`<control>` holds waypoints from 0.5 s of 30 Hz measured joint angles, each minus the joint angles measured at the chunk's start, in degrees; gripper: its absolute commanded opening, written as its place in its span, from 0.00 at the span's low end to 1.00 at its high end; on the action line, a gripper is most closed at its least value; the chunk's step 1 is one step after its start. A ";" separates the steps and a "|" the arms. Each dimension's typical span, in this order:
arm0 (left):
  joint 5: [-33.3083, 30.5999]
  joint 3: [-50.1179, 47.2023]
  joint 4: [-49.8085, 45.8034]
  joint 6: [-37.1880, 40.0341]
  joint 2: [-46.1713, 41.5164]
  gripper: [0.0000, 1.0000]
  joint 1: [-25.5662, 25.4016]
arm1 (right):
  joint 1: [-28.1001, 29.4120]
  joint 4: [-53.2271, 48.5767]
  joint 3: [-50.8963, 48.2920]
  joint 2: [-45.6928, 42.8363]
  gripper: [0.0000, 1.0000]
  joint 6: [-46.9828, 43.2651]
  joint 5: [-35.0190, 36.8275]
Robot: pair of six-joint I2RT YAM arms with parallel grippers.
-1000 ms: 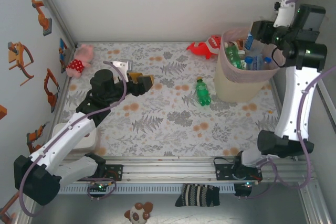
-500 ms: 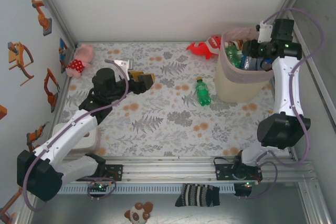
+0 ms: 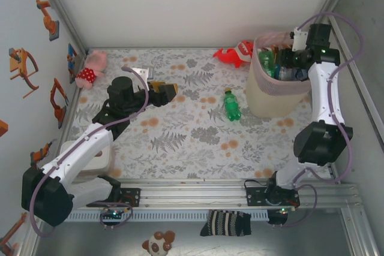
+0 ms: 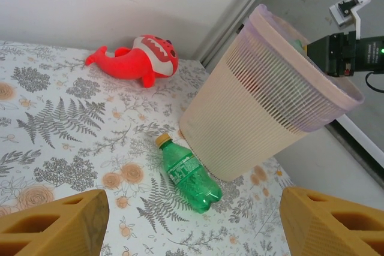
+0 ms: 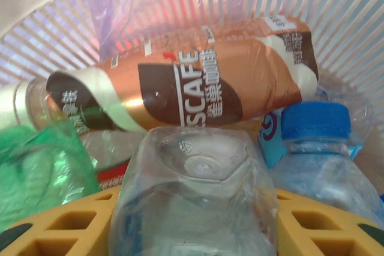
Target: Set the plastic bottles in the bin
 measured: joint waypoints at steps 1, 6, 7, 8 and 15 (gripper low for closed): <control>0.00 0.00 0.00 0.00 0.00 0.74 0.00 | -0.02 -0.42 1.09 0.81 0.58 0.02 0.09; 0.00 0.00 0.02 -0.20 -0.07 0.74 0.02 | -0.02 -1.64 4.33 2.97 0.67 -0.09 -0.02; 0.00 0.00 0.00 -0.20 -0.09 0.74 0.02 | -0.02 -2.19 4.90 2.97 0.69 0.00 -0.07; 0.00 0.00 0.02 -0.22 -0.09 0.74 0.02 | -0.02 -2.60 5.60 2.97 0.70 0.04 -0.11; 0.02 0.00 0.02 -0.42 -0.22 0.74 0.02 | 0.11 -3.58 8.55 0.81 0.61 -0.15 -0.31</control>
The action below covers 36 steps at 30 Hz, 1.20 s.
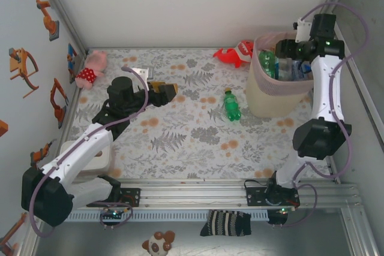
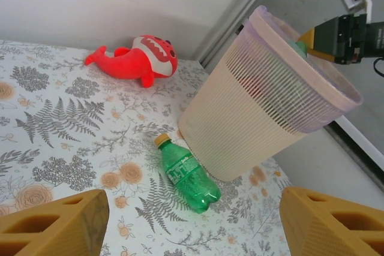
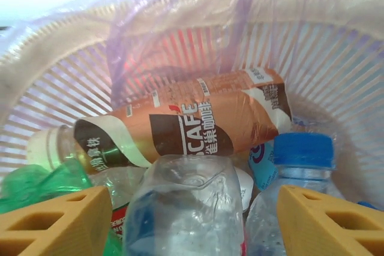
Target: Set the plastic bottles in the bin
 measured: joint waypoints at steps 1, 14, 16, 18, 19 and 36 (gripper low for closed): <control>0.00 0.00 -0.02 0.00 -0.02 0.74 0.00 | 0.11 0.00 0.00 -0.44 0.56 -0.02 -0.02; -0.02 0.00 -0.09 -0.39 -1.05 0.74 0.02 | 0.74 1.97 -6.01 -0.92 0.32 1.05 -3.52; -0.04 0.00 -0.09 -0.39 -1.49 0.74 0.02 | 0.85 3.02 -6.29 -0.44 0.32 1.09 -3.50; -0.04 0.00 -0.09 -0.39 -1.86 0.74 0.02 | 0.98 3.13 -6.29 -0.74 0.32 1.14 -3.41; -0.04 0.00 -0.09 -0.39 -1.97 0.74 0.02 | 1.11 3.10 -6.29 -0.92 0.32 1.27 -3.32; -0.02 -0.57 -0.46 -0.39 -3.10 0.74 0.02 | 10.99 0.87 -4.72 -4.98 0.31 2.19 -1.46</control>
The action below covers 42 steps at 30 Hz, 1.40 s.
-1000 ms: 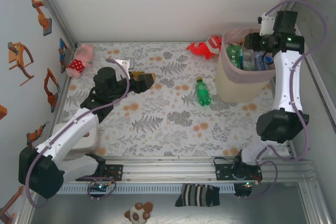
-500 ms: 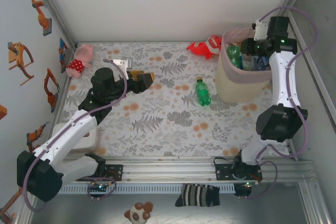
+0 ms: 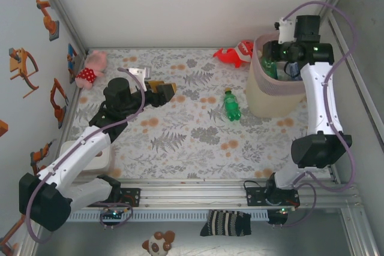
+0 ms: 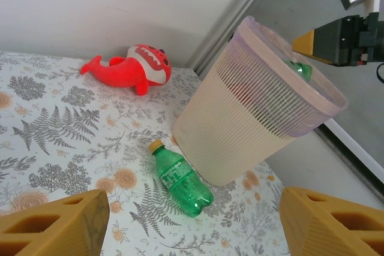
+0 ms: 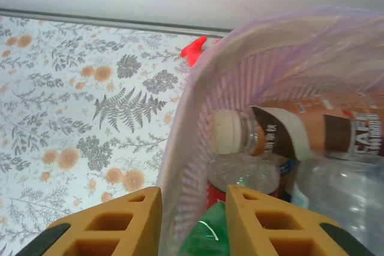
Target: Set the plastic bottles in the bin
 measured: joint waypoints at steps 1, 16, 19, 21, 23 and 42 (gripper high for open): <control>-0.02 -0.11 -0.07 0.00 -0.24 0.74 0.00 | 0.11 0.04 -0.35 0.39 0.31 0.00 0.48; -0.20 -1.14 -0.68 -0.02 -1.90 0.74 0.31 | 0.11 -1.07 -1.07 0.81 0.27 0.66 3.21; -0.20 -1.14 -0.68 -0.04 -1.90 0.74 0.31 | 0.11 -1.79 -3.04 -1.92 0.27 0.63 4.09; -0.20 -1.16 -0.66 -0.09 -1.90 0.74 0.31 | 0.11 -1.31 -5.97 -4.83 0.27 0.63 4.52; -0.17 -1.20 -0.68 -0.17 -1.90 0.74 0.31 | 0.11 -0.15 -9.79 -8.13 0.26 0.61 5.33; -0.04 -1.22 -0.70 -0.50 -1.90 0.74 0.31 | 2.19 -0.87 -8.96 -10.32 0.25 1.79 9.07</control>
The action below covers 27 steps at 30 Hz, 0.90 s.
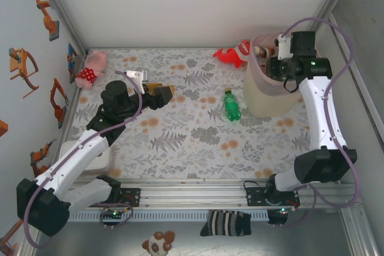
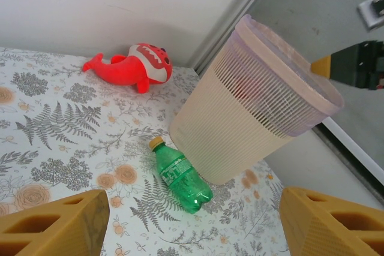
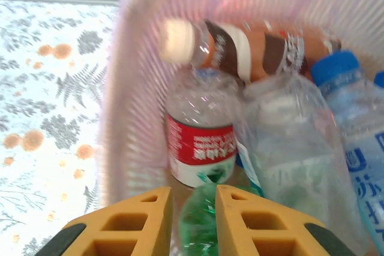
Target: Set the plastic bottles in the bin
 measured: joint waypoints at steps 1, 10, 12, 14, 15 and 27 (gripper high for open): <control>0.00 0.00 0.00 0.00 0.00 0.74 0.00 | 1.07 0.02 1.03 -0.02 0.25 0.15 0.09; -0.02 0.00 -0.13 0.00 0.00 0.74 0.00 | 15.67 -0.02 3.37 1.27 0.26 2.36 5.86; -0.13 0.00 -0.15 0.02 0.00 0.74 0.00 | 19.12 0.04 3.34 2.67 0.27 3.37 8.90; -0.15 0.00 -0.17 0.00 0.00 0.74 0.00 | 22.05 0.09 3.13 4.35 0.30 4.22 12.02; -0.15 0.00 -0.17 0.00 0.00 0.74 0.00 | 23.63 0.22 2.80 5.42 0.30 4.55 13.84; -0.42 -0.02 -0.66 0.02 0.00 0.74 0.04 | 28.94 -1.97 4.79 24.94 0.42 8.26 26.23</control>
